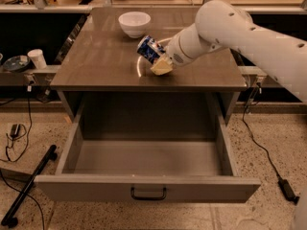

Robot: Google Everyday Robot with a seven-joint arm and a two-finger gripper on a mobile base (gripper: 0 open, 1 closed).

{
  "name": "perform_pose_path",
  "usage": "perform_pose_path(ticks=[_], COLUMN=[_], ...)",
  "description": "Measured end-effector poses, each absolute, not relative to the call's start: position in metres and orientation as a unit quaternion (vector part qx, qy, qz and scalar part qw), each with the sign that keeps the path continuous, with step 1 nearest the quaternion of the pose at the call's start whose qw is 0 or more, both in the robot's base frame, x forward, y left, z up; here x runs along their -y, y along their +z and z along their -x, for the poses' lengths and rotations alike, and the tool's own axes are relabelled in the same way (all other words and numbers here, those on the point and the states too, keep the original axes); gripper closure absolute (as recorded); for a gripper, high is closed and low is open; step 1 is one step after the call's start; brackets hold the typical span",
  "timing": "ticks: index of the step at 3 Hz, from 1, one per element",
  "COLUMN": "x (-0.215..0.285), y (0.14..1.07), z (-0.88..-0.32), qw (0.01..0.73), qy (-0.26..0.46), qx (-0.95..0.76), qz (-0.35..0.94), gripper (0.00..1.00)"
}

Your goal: Pick pepsi can from top drawer and place on counter

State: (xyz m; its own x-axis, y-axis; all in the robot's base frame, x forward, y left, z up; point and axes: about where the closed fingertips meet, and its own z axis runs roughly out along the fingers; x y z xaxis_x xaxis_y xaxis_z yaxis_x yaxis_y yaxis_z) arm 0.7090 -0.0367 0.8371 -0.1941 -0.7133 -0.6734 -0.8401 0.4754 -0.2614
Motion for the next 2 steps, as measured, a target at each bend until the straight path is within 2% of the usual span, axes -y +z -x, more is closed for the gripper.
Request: perform_pose_path(ticks=[1, 2], x=[0.0367, 0.0367], y=[0.8370, 0.8370], z=[-0.7090, -0.7090], qw=[0.384, 0.384], qy=[0.083, 0.083], qx=[-0.768, -0.768], qz=[0.506, 0.506], gripper=[0.06, 0.00])
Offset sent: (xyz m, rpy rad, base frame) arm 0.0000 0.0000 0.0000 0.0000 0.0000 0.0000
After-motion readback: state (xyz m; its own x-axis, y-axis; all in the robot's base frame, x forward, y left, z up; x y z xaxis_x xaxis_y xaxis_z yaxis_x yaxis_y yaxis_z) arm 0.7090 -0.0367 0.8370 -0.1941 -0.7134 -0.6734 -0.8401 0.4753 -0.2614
